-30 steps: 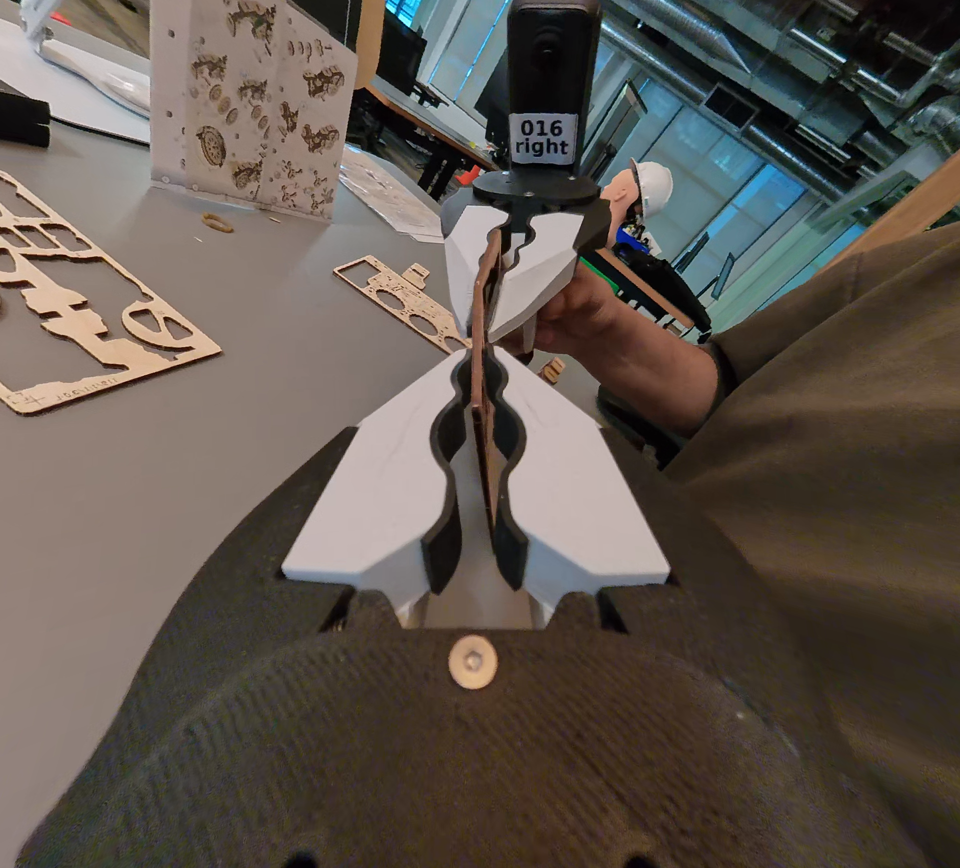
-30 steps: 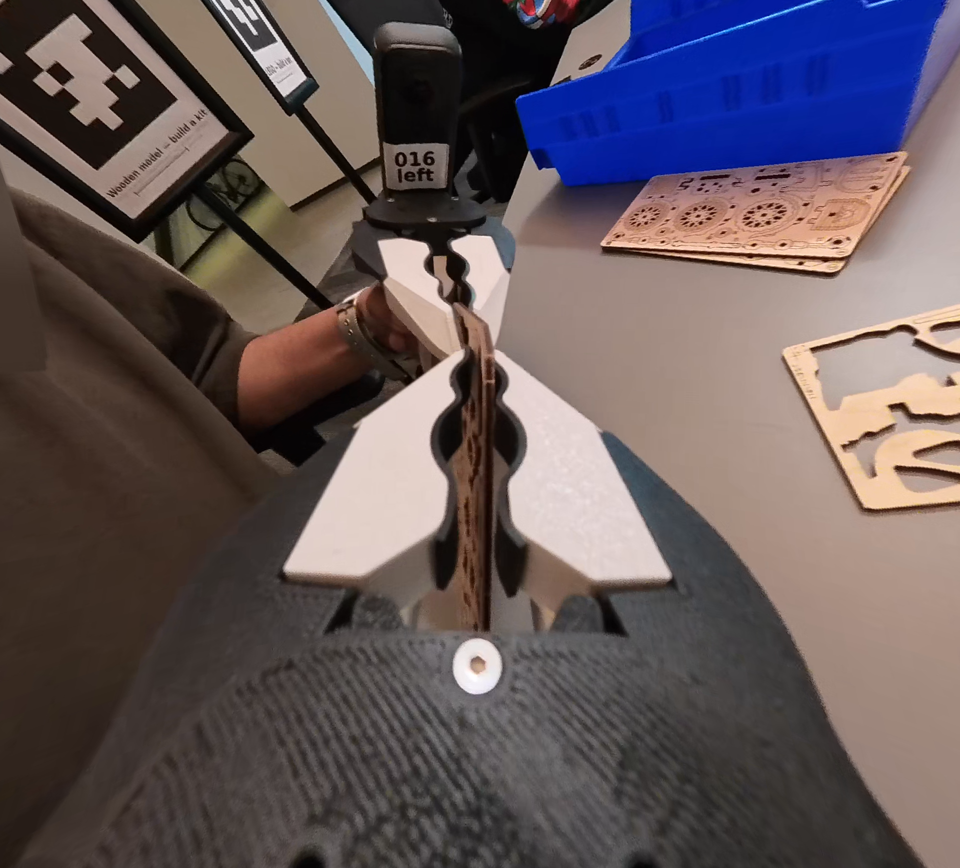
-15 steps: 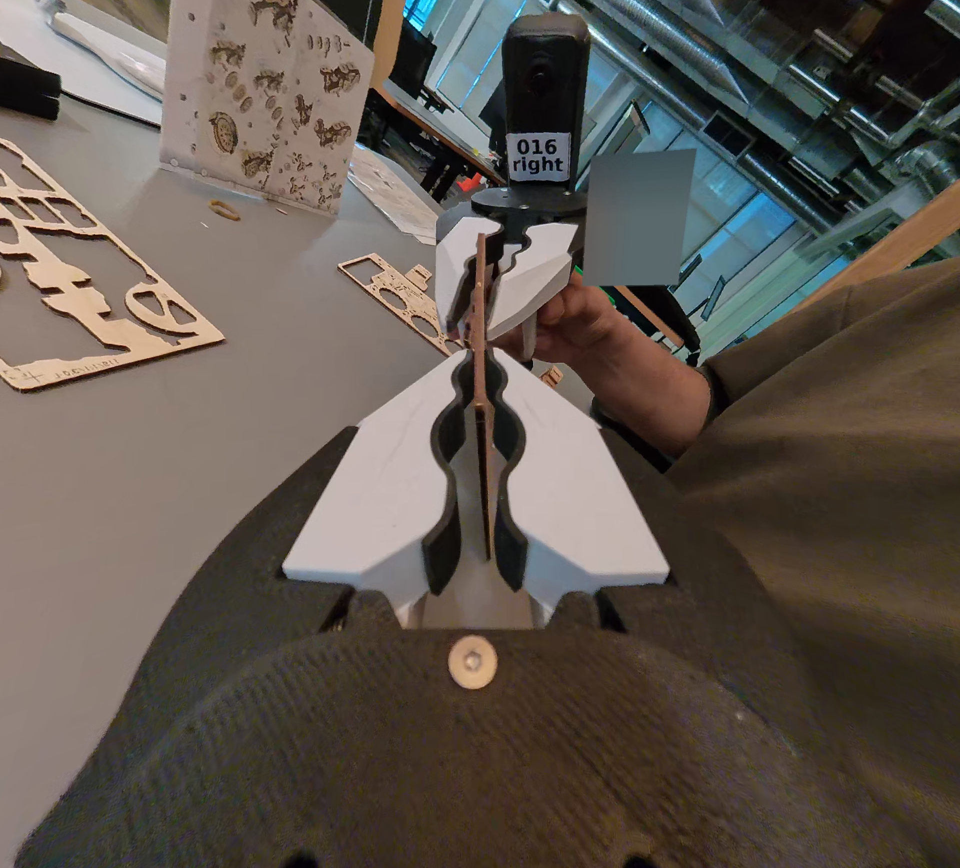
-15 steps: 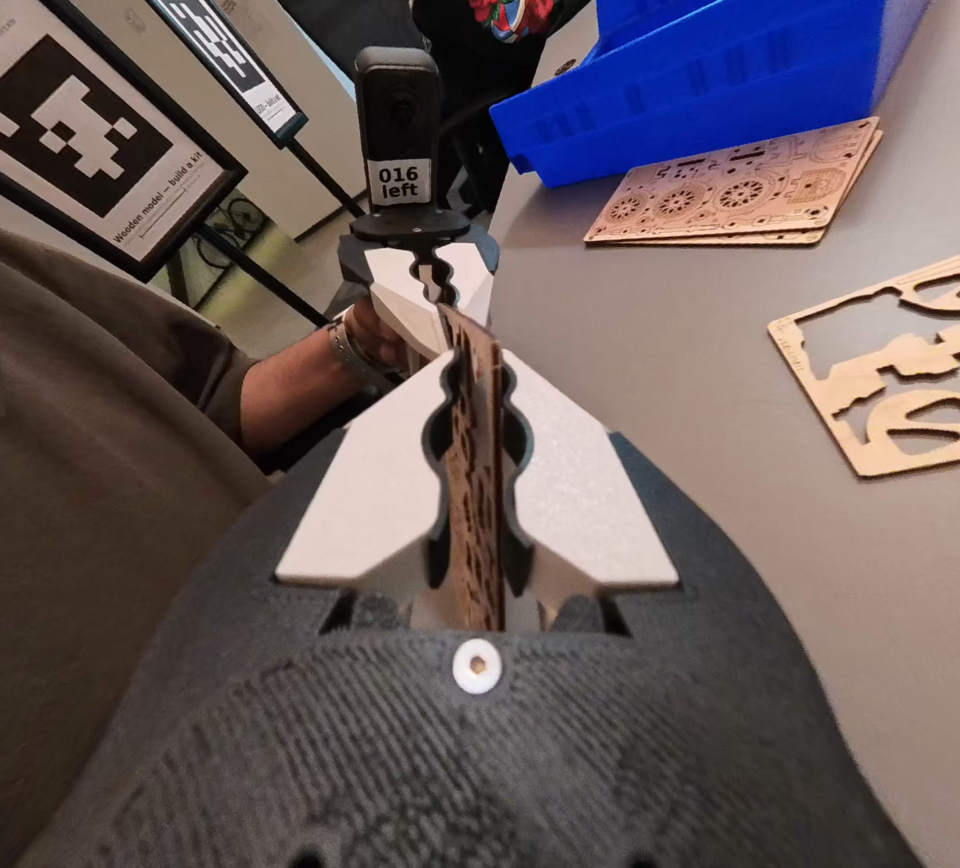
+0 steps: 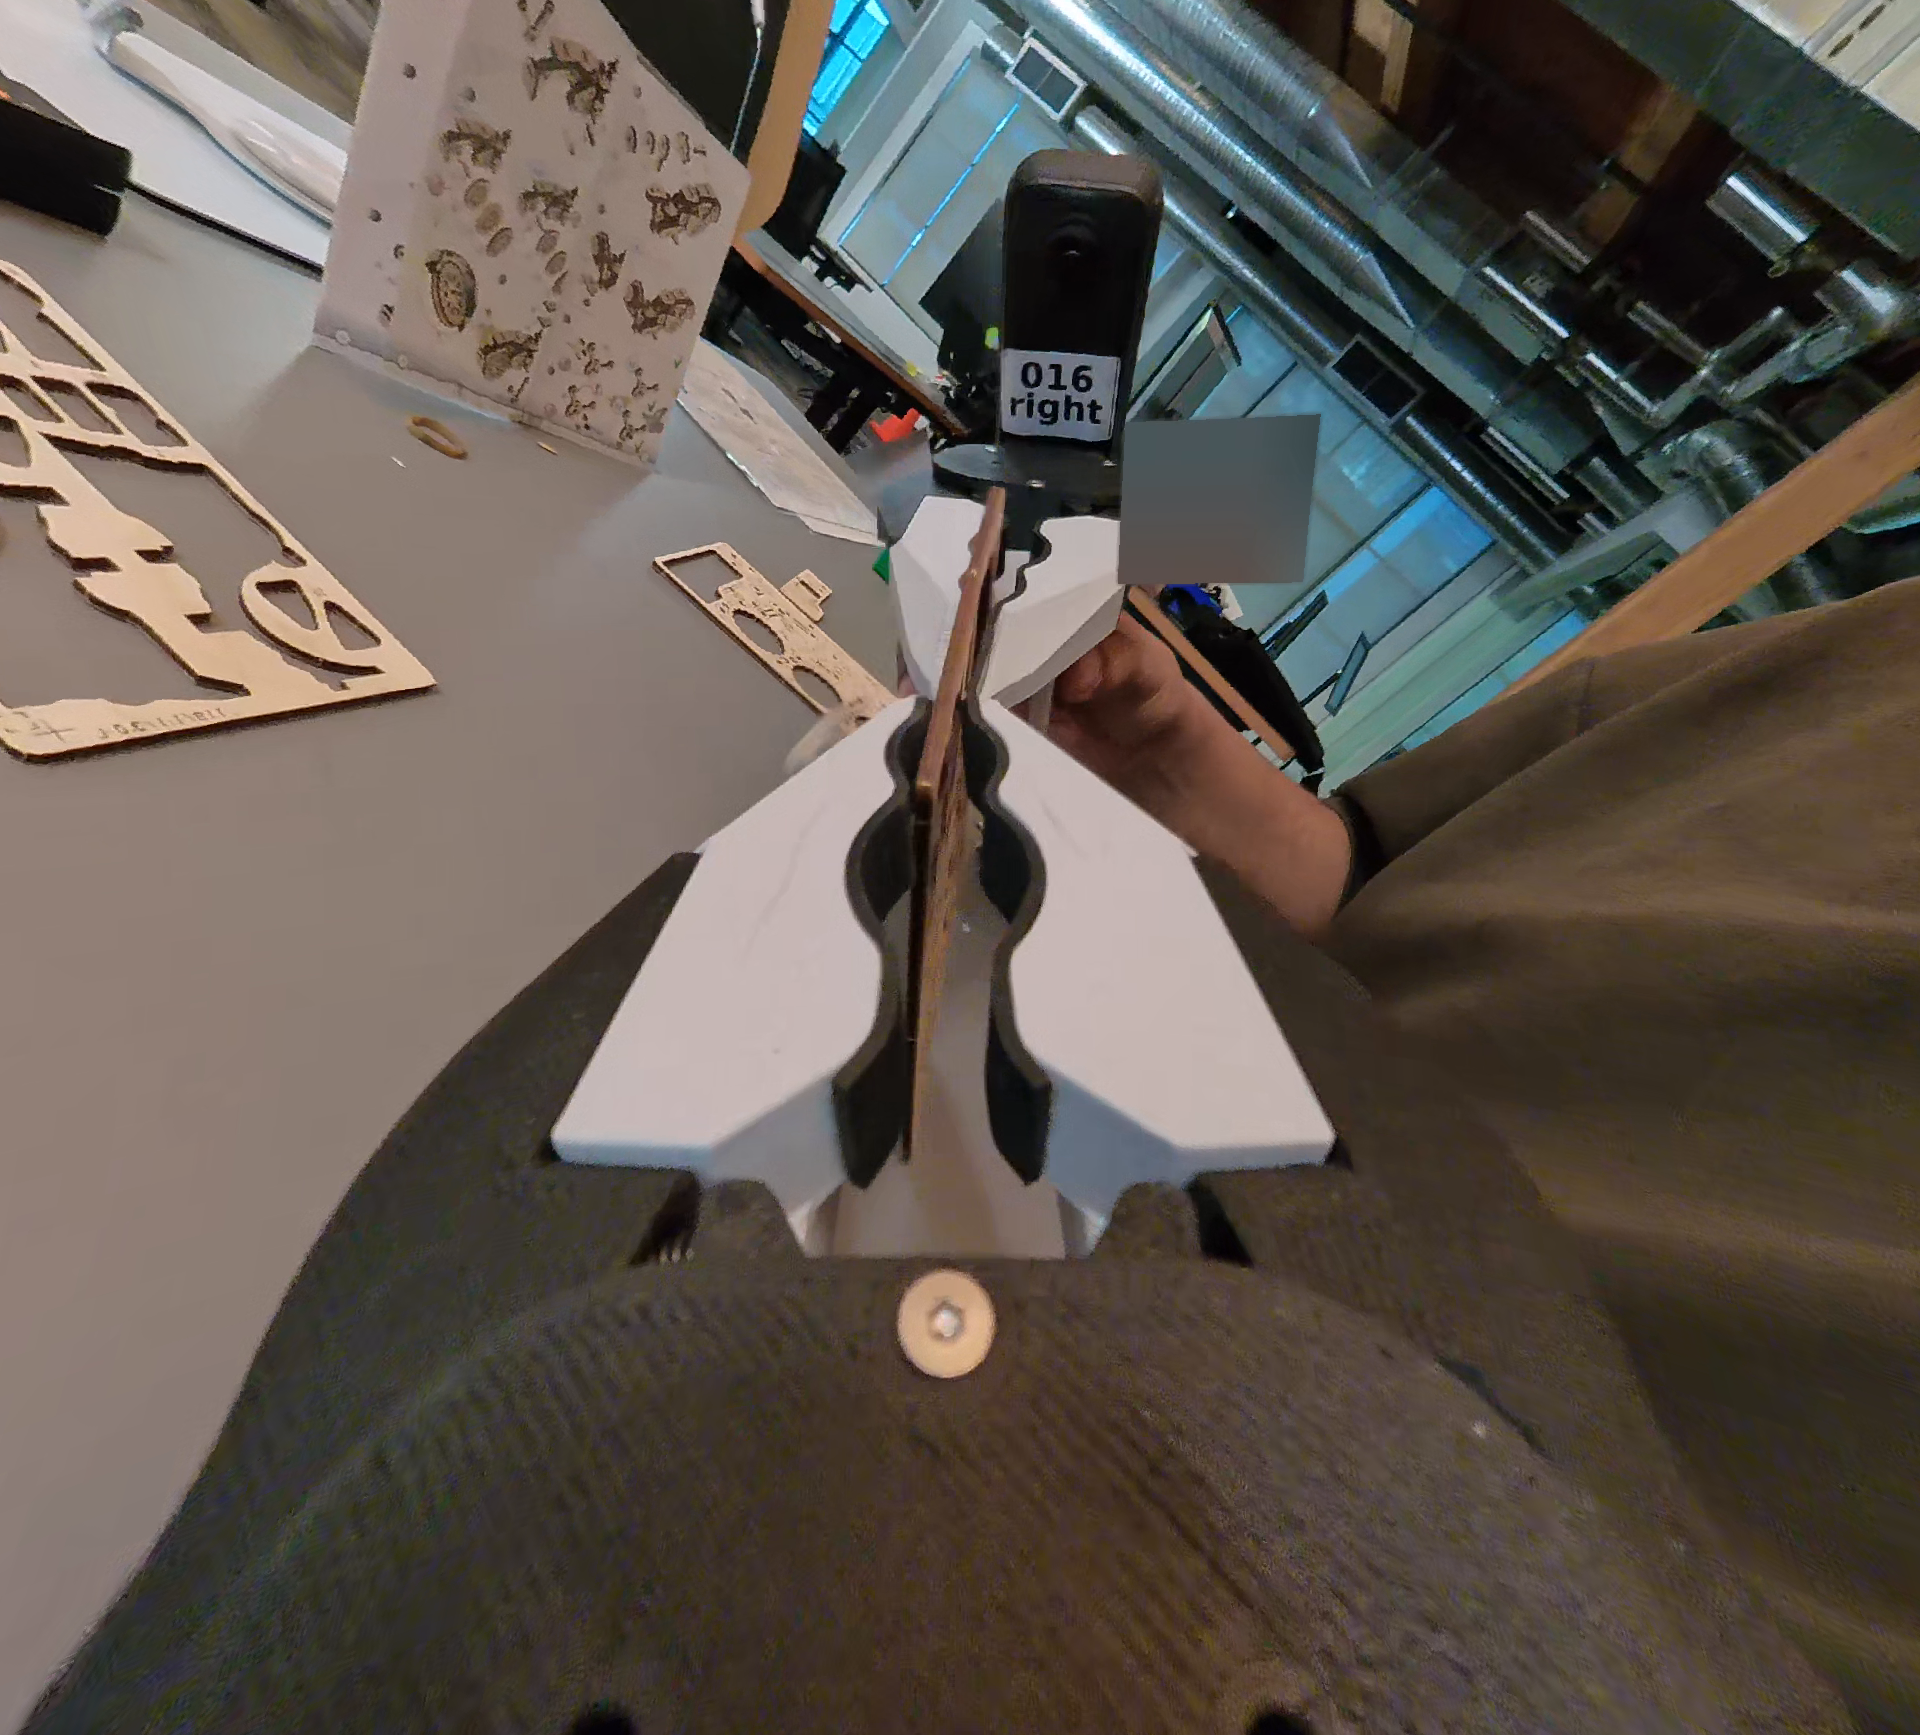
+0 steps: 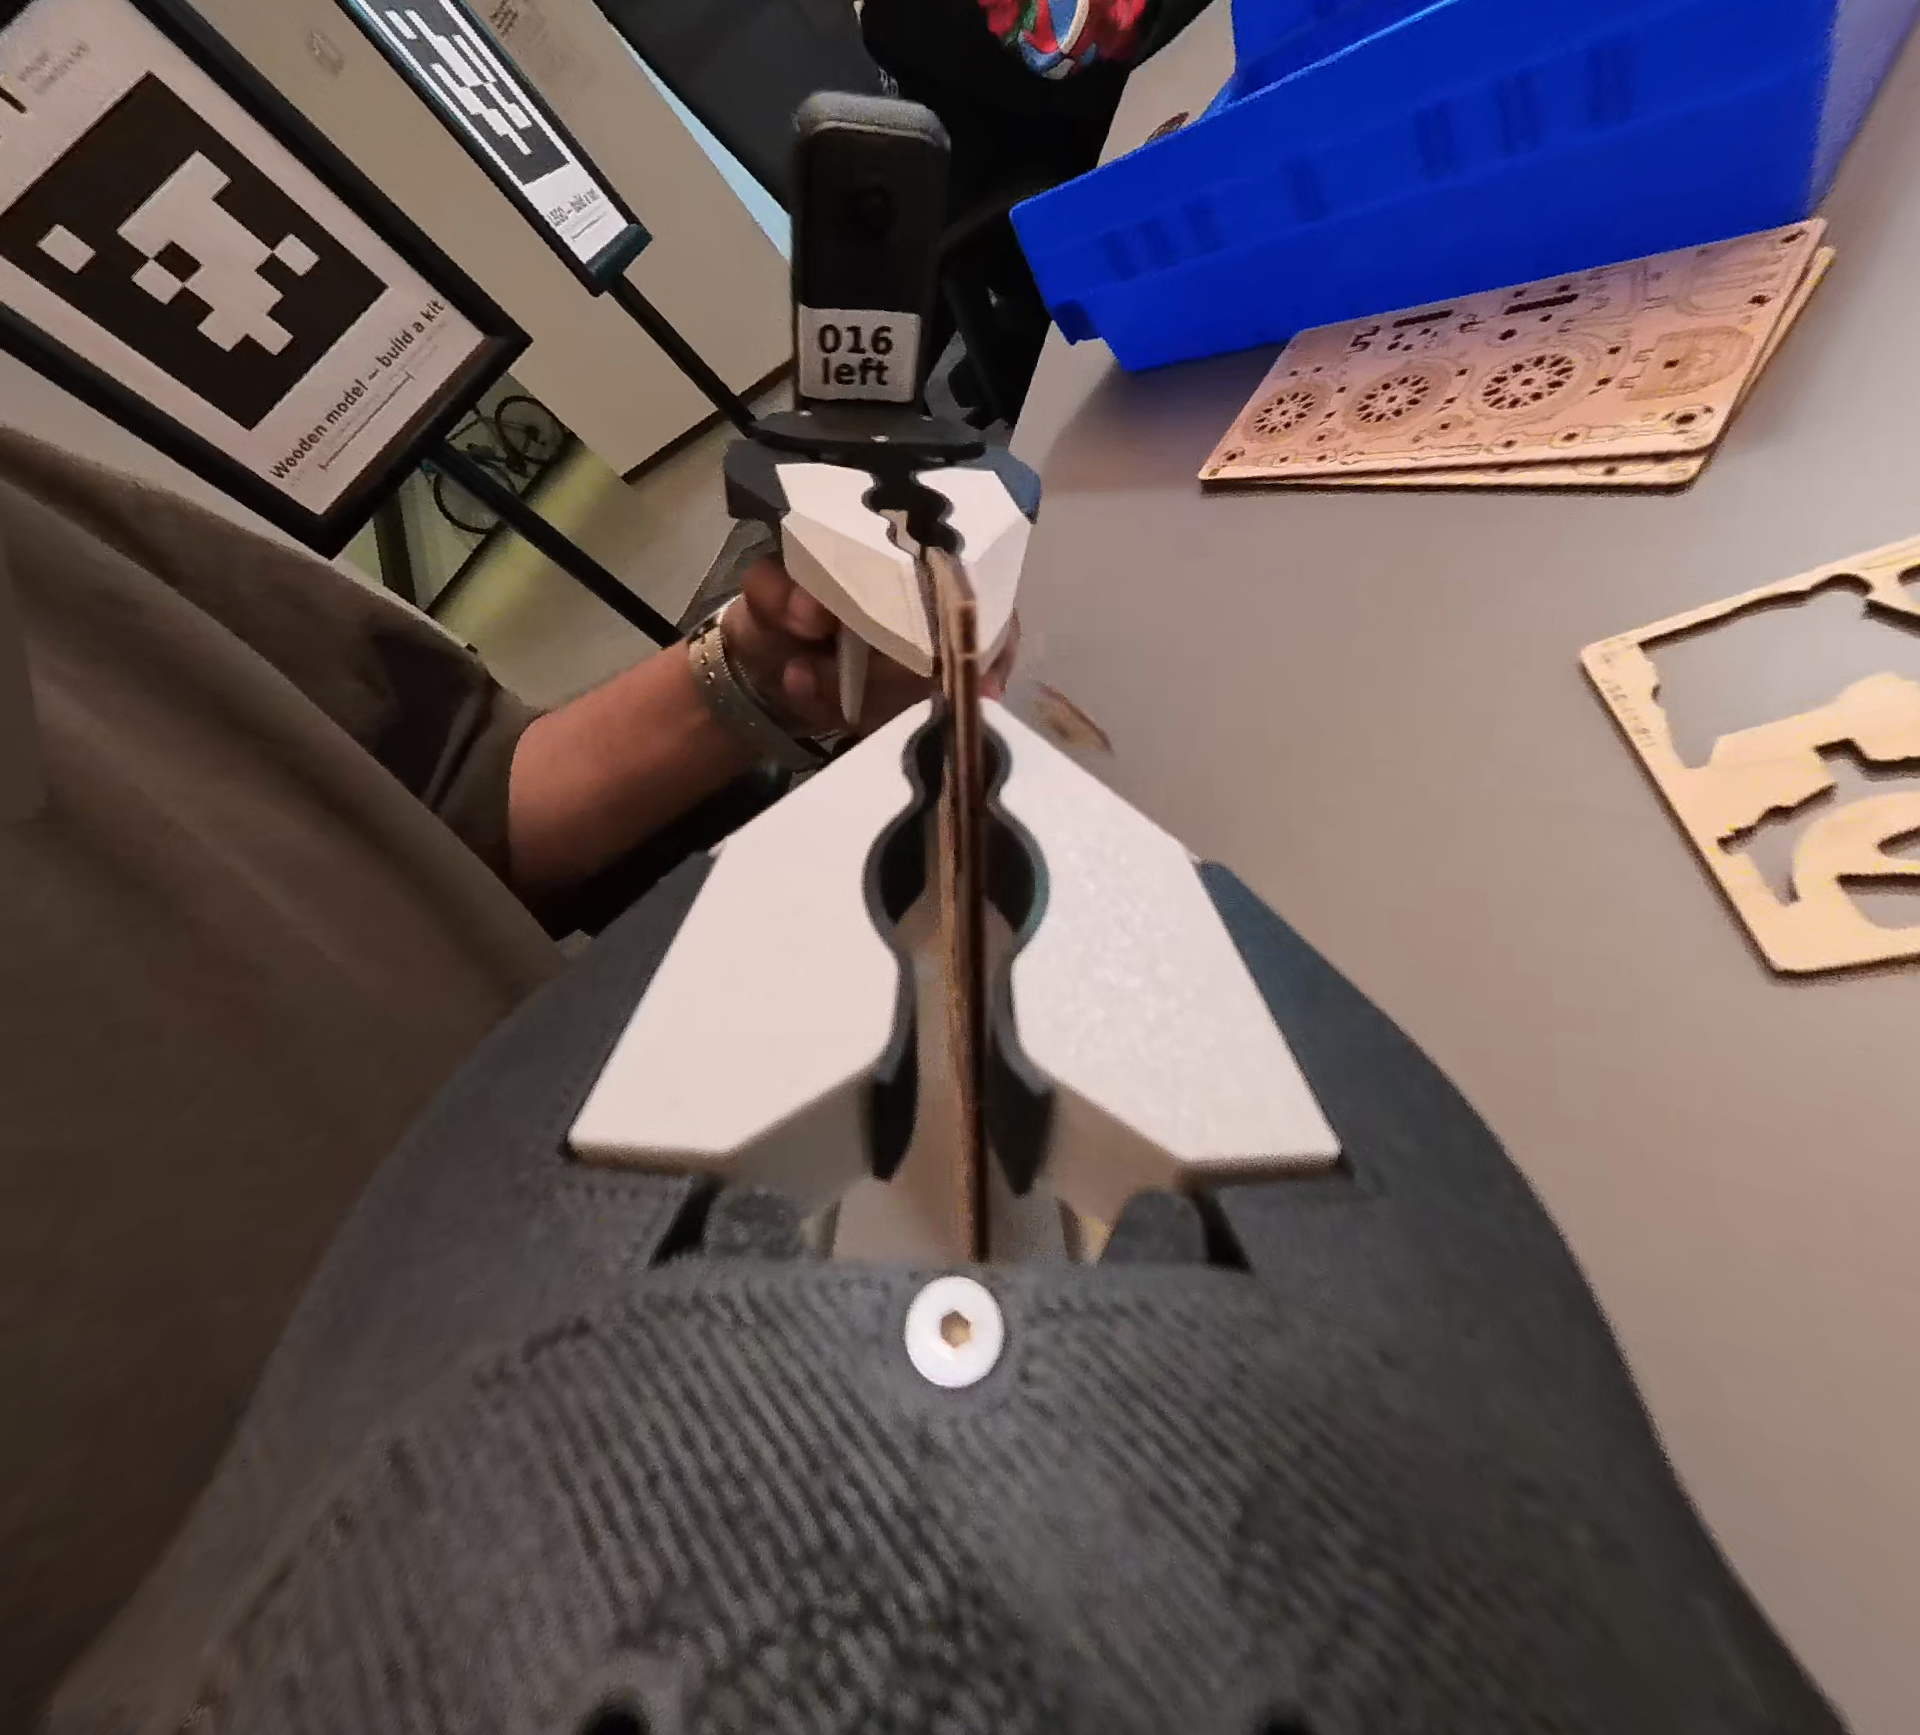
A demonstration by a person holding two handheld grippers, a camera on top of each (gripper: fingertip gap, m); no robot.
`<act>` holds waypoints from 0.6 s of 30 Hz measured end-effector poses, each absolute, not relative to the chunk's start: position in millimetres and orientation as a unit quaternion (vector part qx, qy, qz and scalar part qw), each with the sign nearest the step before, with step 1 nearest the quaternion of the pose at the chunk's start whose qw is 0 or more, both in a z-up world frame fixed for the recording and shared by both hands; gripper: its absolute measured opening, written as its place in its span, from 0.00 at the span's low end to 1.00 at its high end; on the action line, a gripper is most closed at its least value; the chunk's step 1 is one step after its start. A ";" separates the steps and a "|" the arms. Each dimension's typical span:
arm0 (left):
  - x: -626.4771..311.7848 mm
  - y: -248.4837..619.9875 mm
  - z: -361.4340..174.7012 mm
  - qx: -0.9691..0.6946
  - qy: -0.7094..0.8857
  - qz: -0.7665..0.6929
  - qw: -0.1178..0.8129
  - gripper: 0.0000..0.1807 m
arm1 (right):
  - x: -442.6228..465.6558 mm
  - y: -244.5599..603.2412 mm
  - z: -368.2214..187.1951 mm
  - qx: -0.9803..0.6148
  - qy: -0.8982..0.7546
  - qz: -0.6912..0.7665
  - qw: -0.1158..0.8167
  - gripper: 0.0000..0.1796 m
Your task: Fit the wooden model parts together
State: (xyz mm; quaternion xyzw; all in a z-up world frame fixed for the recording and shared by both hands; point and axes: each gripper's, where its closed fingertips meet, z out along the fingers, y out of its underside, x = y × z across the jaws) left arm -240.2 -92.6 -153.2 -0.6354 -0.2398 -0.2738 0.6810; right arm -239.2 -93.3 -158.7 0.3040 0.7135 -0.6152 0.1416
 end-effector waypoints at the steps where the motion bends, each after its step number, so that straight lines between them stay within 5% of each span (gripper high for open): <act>1: -241.3 -93.0 -153.2 -0.633 -0.244 -0.277 0.681 0.02 | -238.4 -93.8 -158.0 0.301 0.715 -0.615 0.143 0.01; 9: -272.4 -113.1 -151.7 -0.587 -0.313 -0.255 0.702 0.13 | -242.8 -80.4 -155.4 0.318 0.707 -0.616 0.139 0.00; 18: -291.2 -124.0 -154.2 -0.531 -0.370 -0.279 0.709 0.12 | -259.6 -4.2 -115.2 0.382 0.621 -0.670 0.140 0.00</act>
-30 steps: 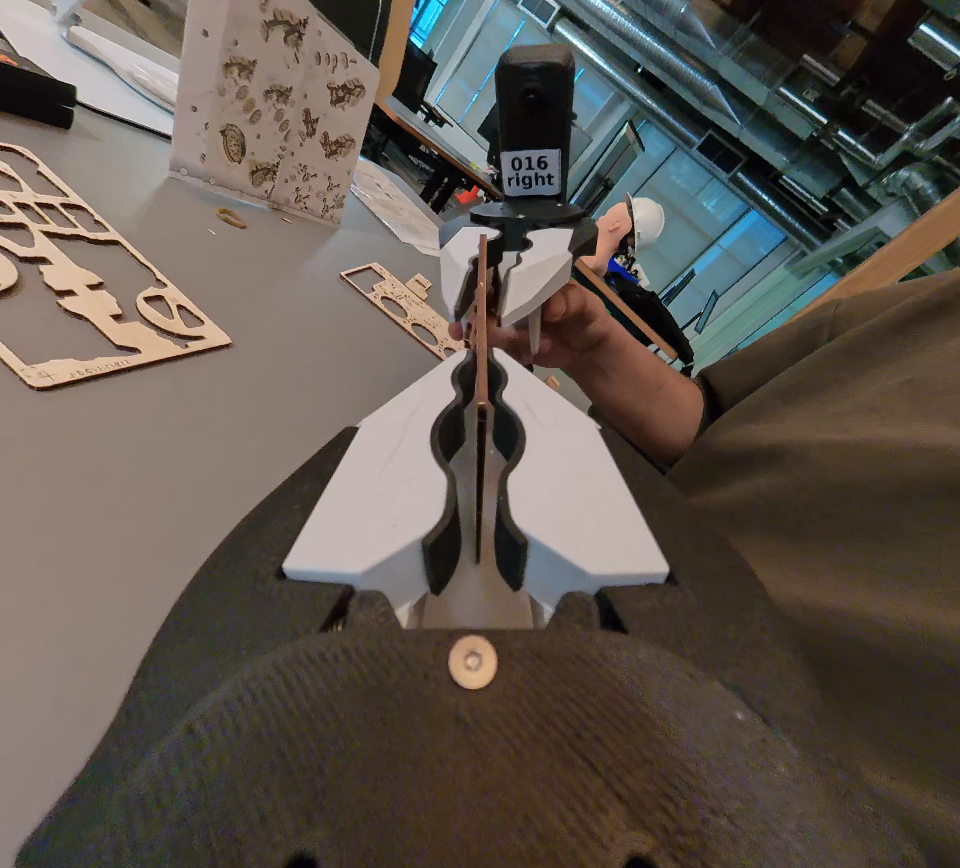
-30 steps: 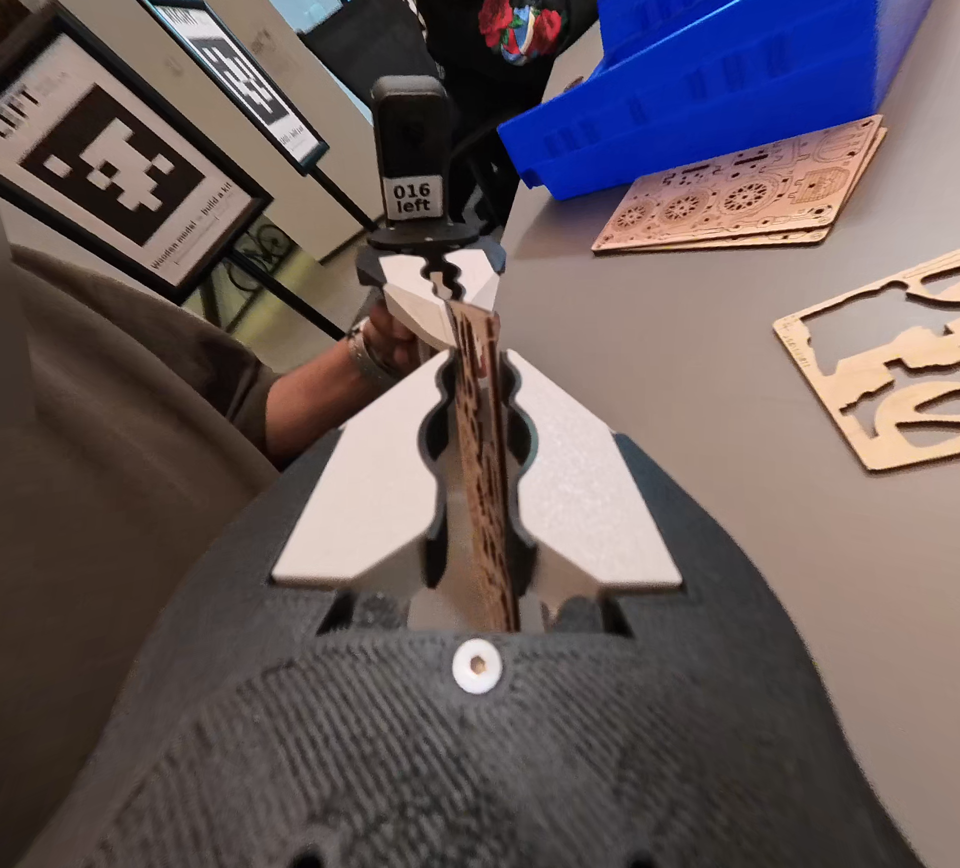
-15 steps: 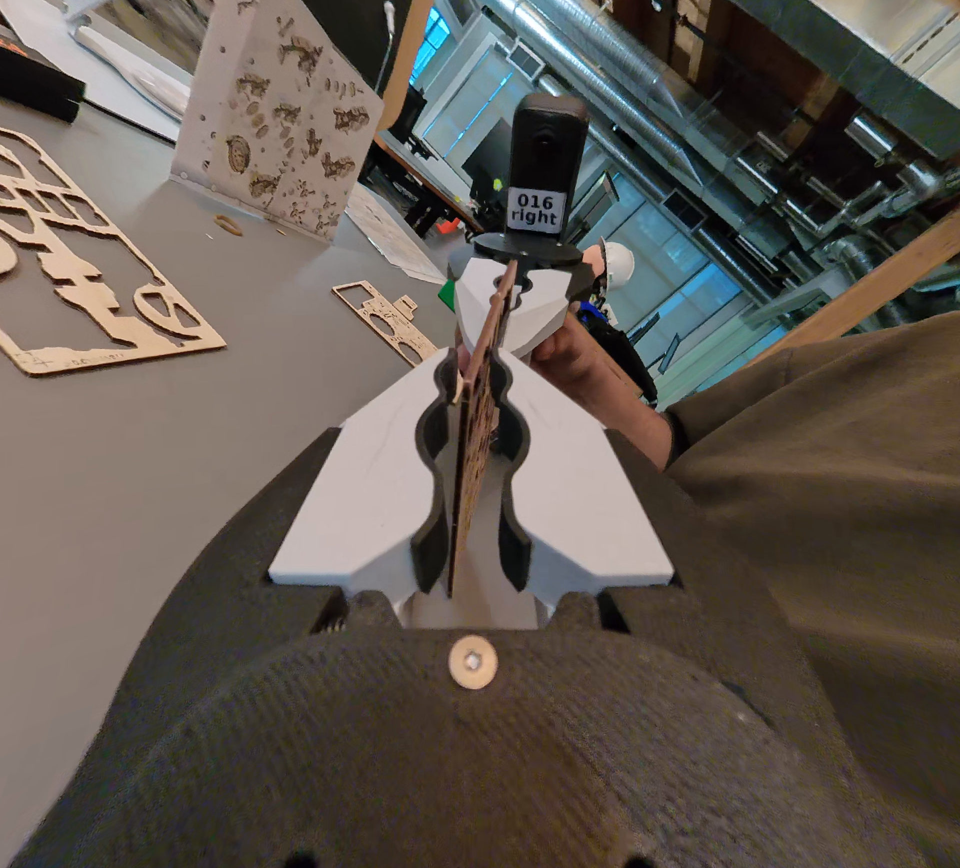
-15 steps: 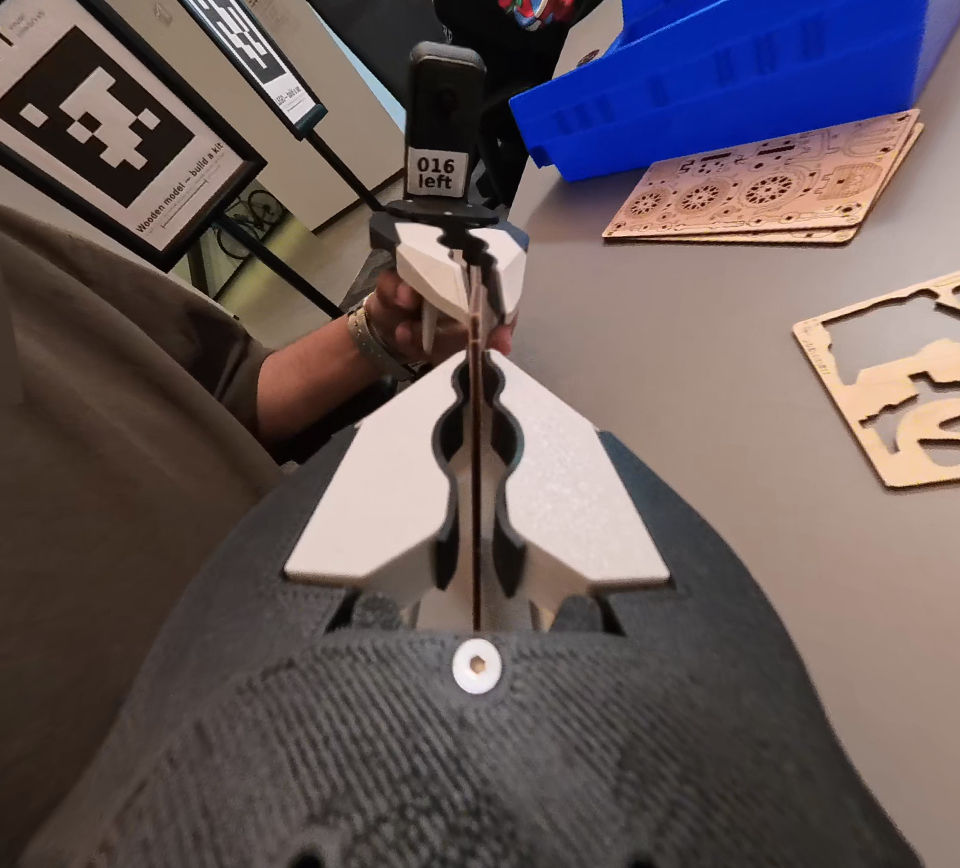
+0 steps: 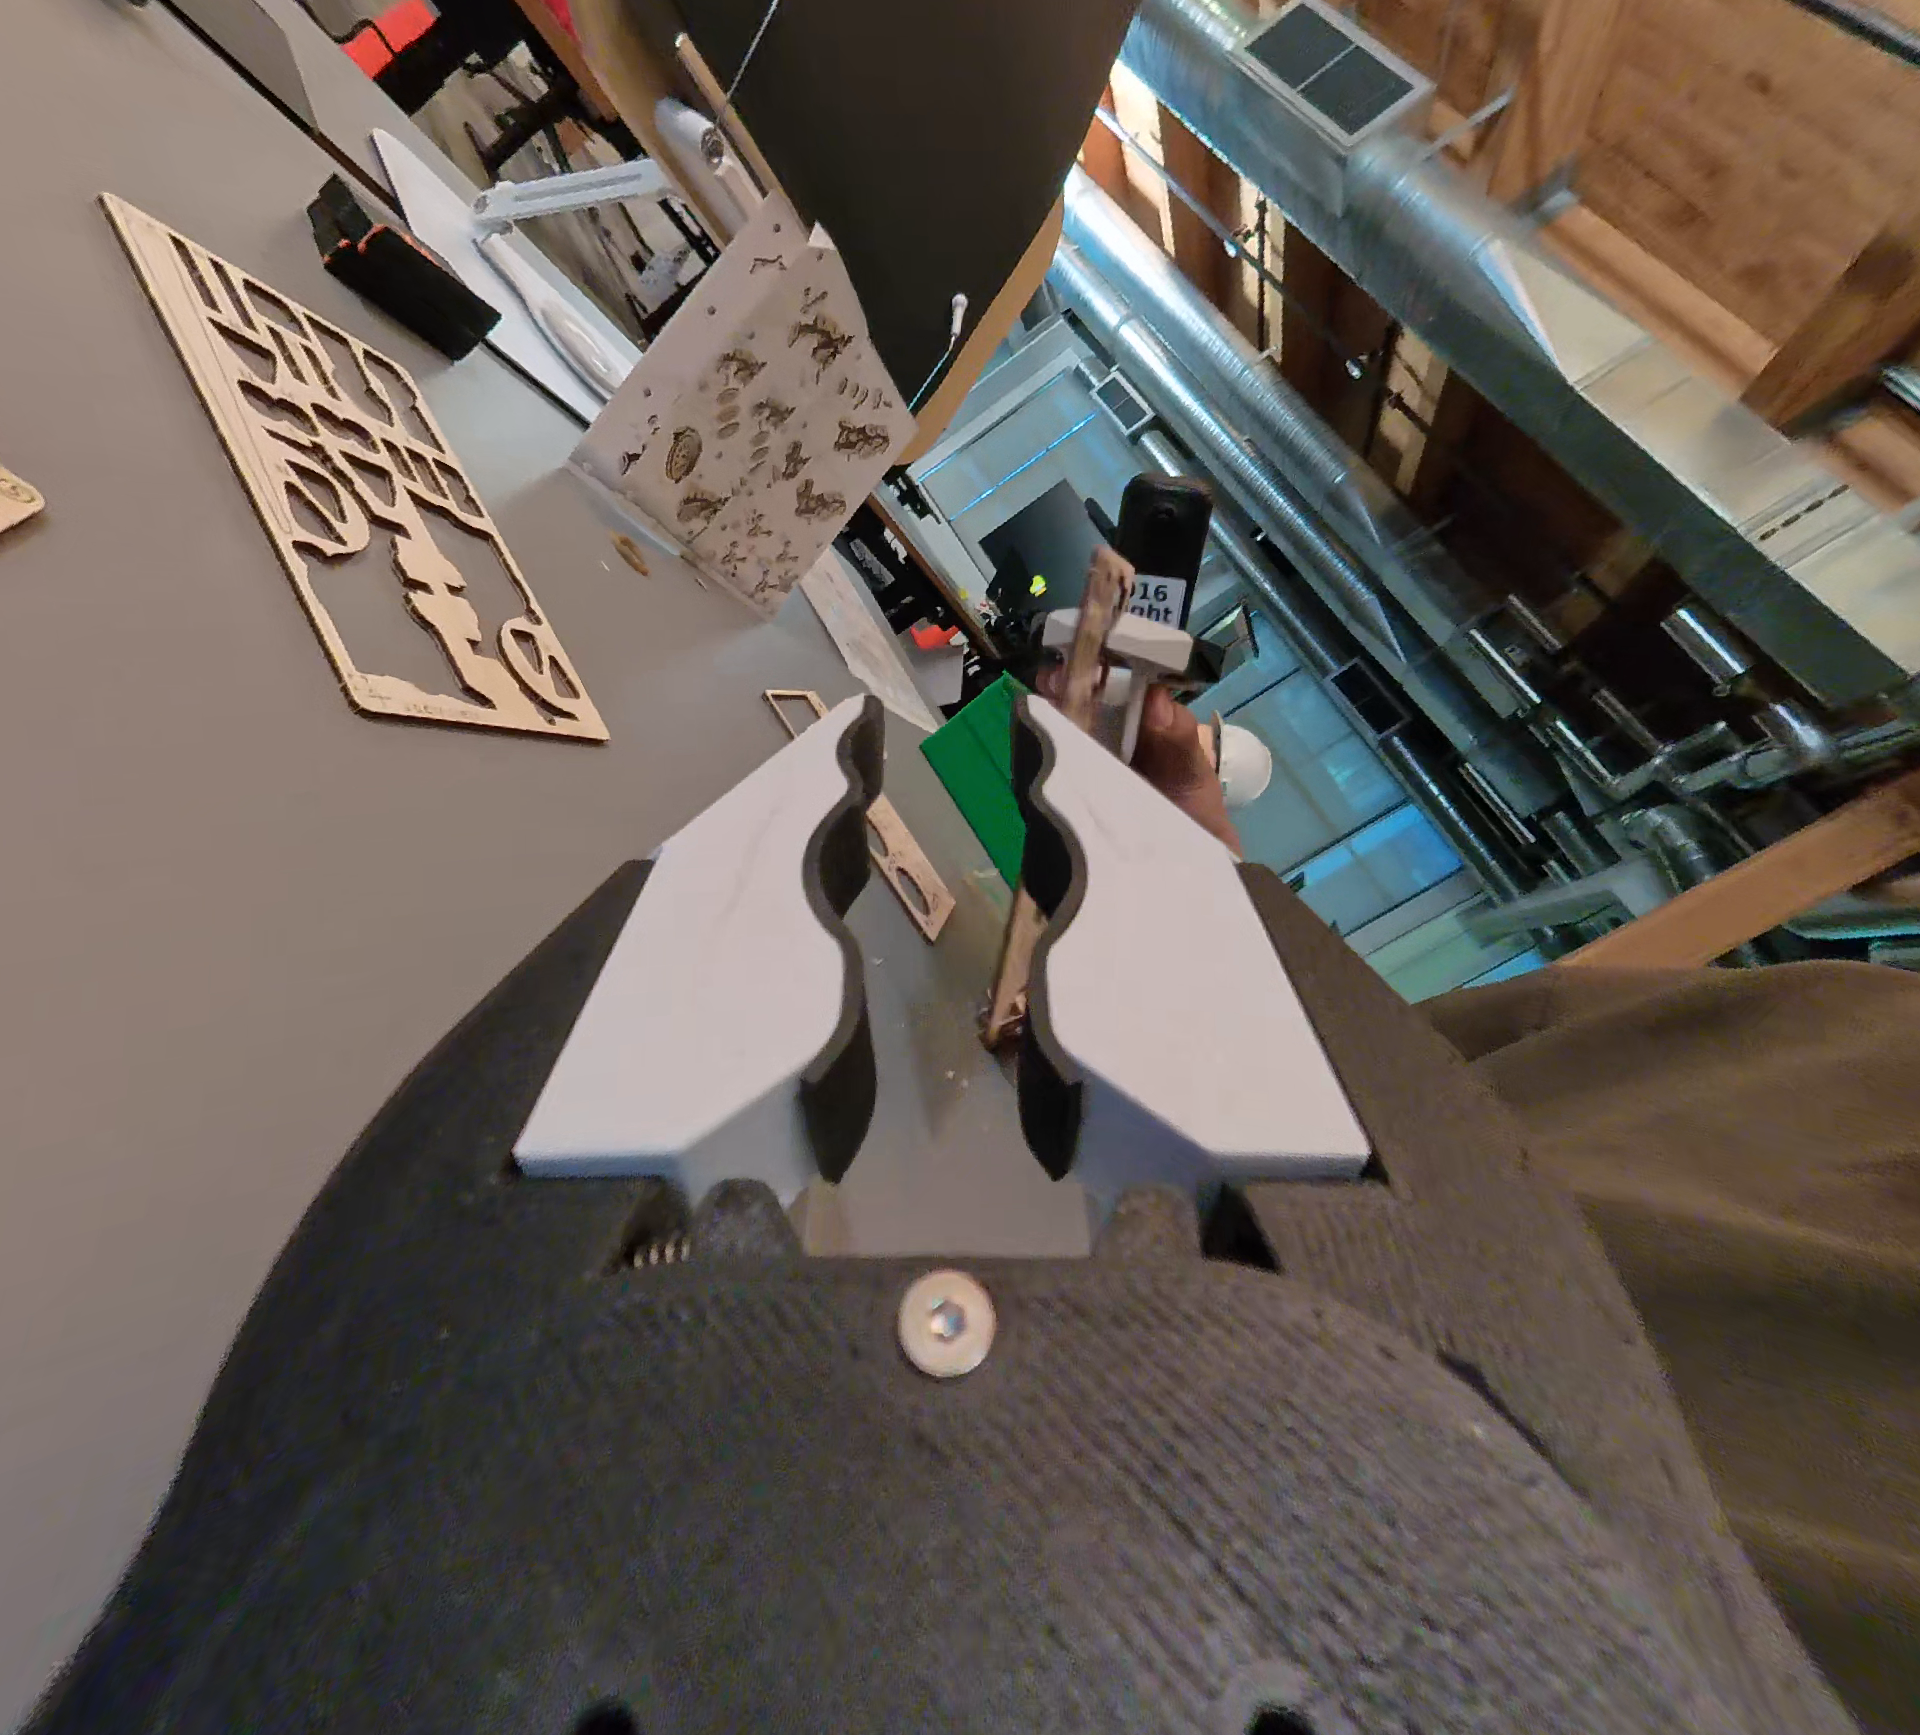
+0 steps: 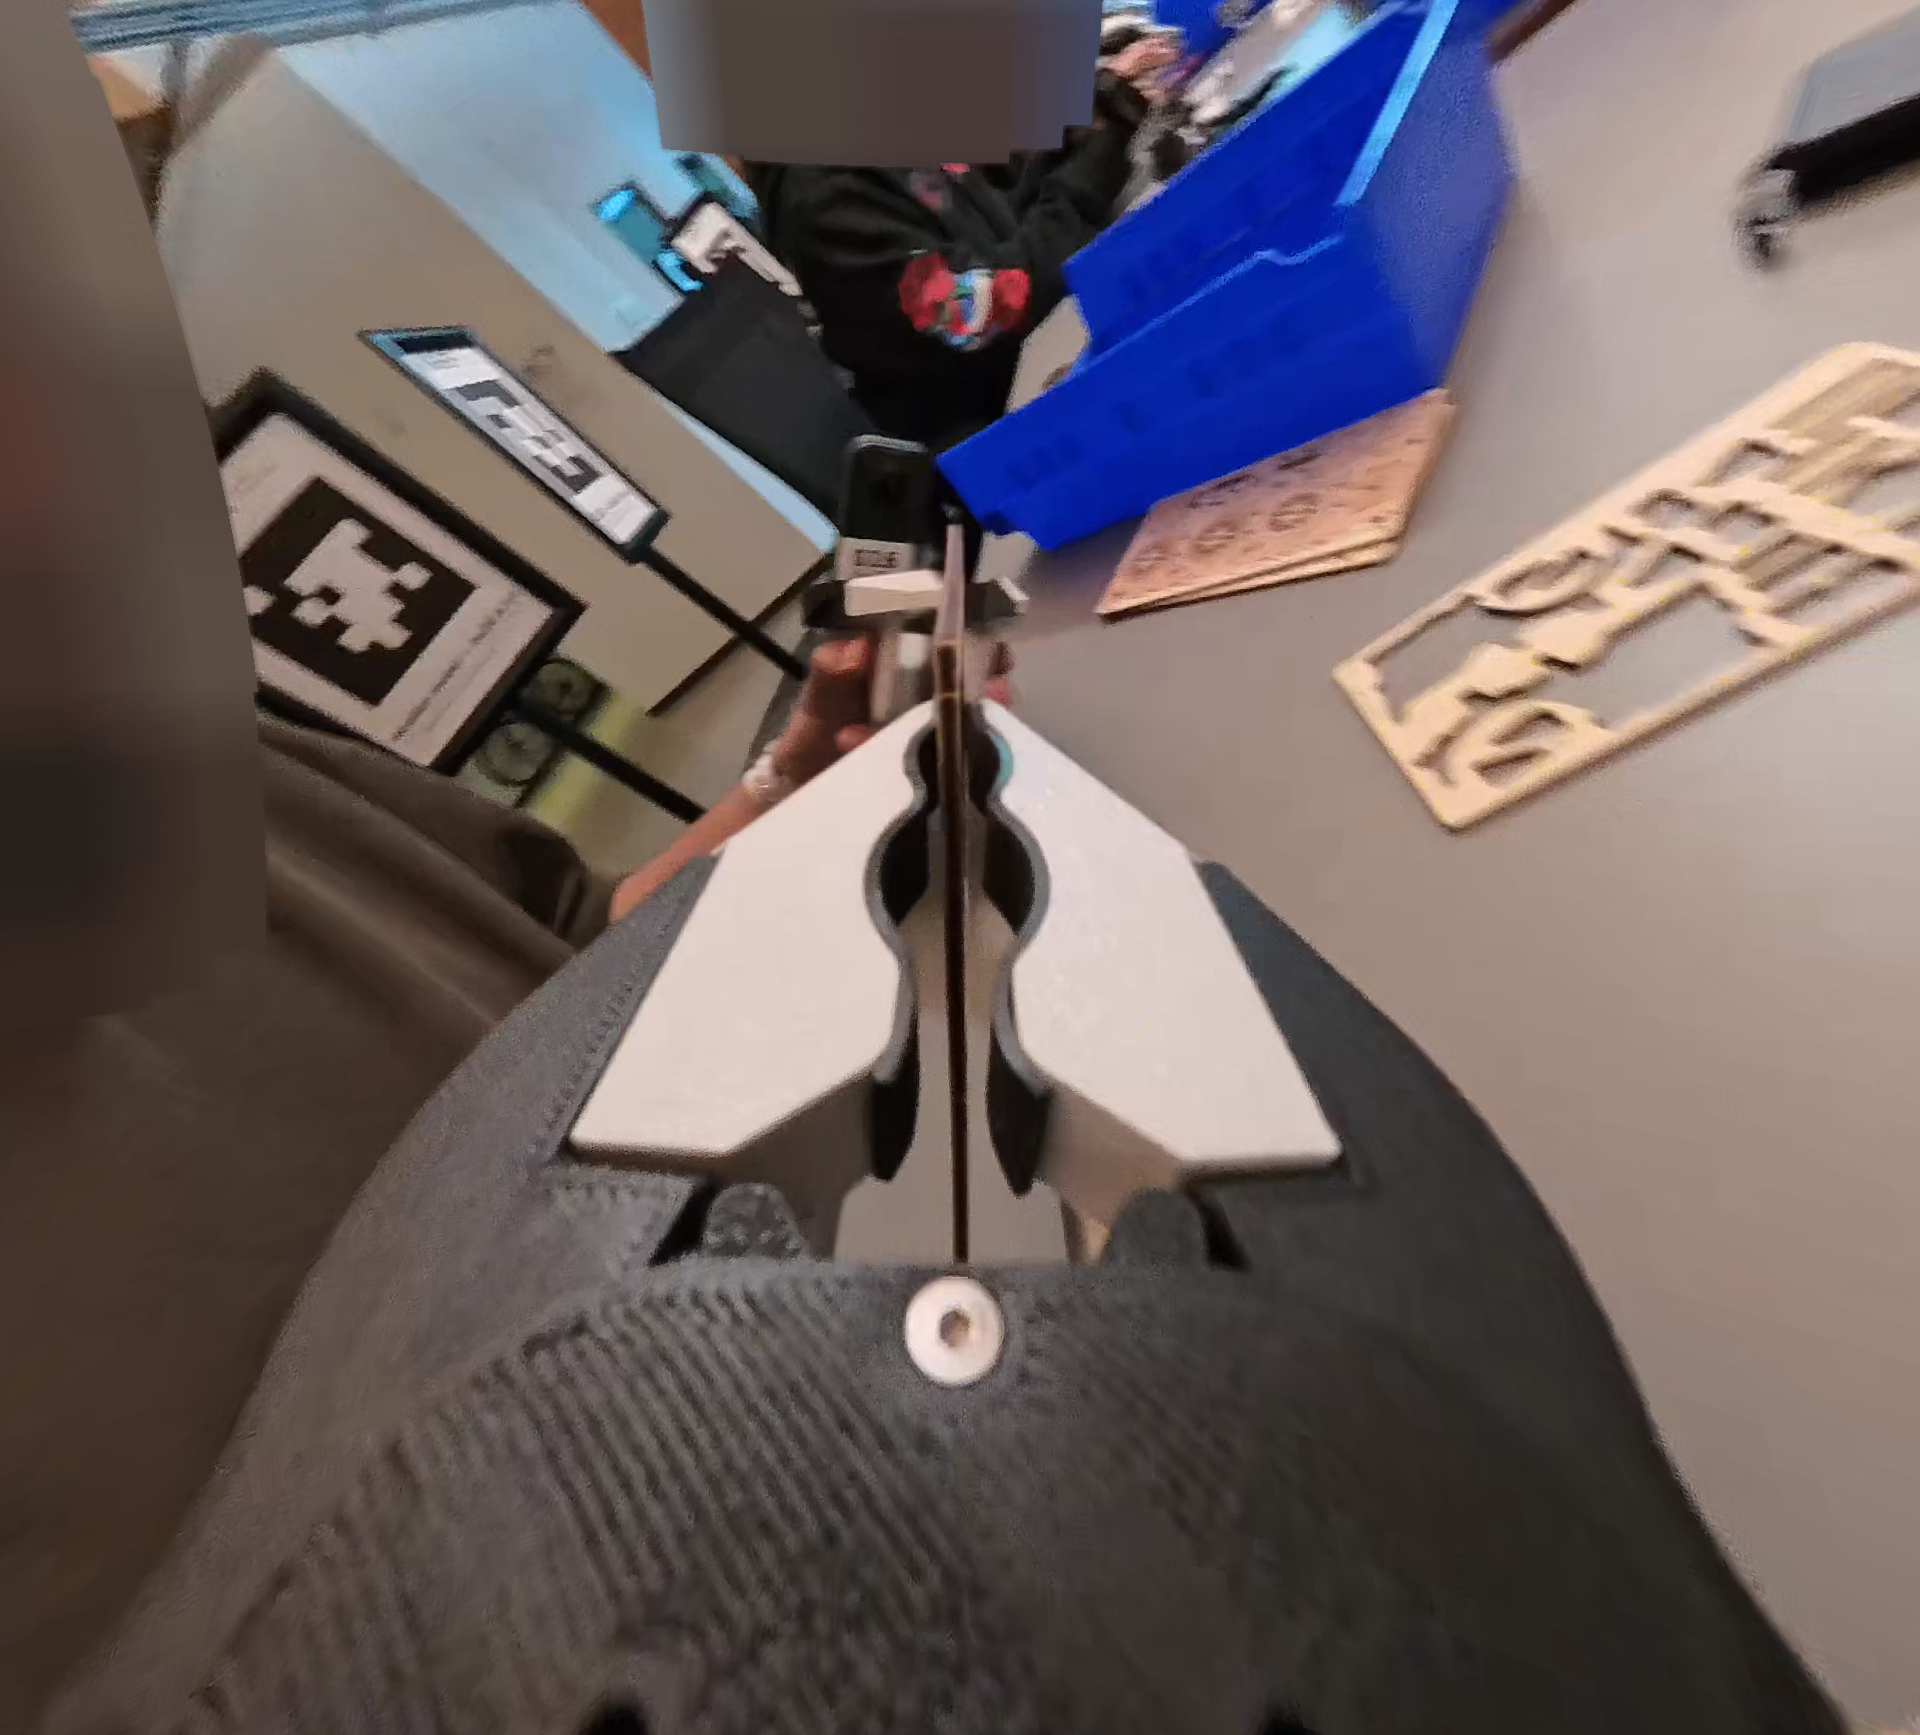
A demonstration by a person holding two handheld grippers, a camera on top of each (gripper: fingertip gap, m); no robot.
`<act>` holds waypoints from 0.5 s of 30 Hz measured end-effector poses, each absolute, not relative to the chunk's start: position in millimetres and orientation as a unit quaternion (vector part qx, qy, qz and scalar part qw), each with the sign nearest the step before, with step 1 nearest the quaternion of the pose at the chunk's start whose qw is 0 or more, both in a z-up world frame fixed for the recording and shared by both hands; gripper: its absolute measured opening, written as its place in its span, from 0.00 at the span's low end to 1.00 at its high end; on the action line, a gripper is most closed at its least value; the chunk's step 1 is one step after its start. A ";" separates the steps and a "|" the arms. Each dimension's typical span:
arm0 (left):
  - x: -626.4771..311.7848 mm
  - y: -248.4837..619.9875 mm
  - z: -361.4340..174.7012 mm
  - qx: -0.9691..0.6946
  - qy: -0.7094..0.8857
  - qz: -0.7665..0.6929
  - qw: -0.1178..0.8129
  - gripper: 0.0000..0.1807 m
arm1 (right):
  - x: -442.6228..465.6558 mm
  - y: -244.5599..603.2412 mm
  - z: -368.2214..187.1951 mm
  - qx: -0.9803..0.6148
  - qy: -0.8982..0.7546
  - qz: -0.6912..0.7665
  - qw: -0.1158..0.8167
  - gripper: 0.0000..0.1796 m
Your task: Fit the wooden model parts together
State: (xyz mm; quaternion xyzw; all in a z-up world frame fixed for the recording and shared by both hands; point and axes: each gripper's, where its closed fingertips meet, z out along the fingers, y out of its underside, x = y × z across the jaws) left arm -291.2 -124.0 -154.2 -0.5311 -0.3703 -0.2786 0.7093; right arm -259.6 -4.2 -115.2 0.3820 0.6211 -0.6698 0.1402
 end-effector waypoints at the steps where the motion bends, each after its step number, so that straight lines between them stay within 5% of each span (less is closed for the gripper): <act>1: -290.1 -121.7 -155.7 -0.538 -0.369 -0.276 0.706 0.12 | -263.4 4.9 -119.6 0.399 0.623 -0.660 0.127 0.00; 6: -279.4 -106.5 -165.0 -0.584 -0.354 -0.263 0.681 0.15 | -261.2 -14.8 -139.6 0.434 0.606 -0.649 0.155 0.01; 10: -279.7 -103.4 -171.7 -0.607 -0.358 -0.245 0.666 0.26 | -251.2 -73.0 -166.4 0.436 0.635 -0.610 0.186 0.01; 15: -289.5 -115.7 -178.3 -0.623 -0.373 -0.209 0.655 0.29 | -261.0 -118.9 -185.7 0.457 0.660 -0.577 0.146 0.01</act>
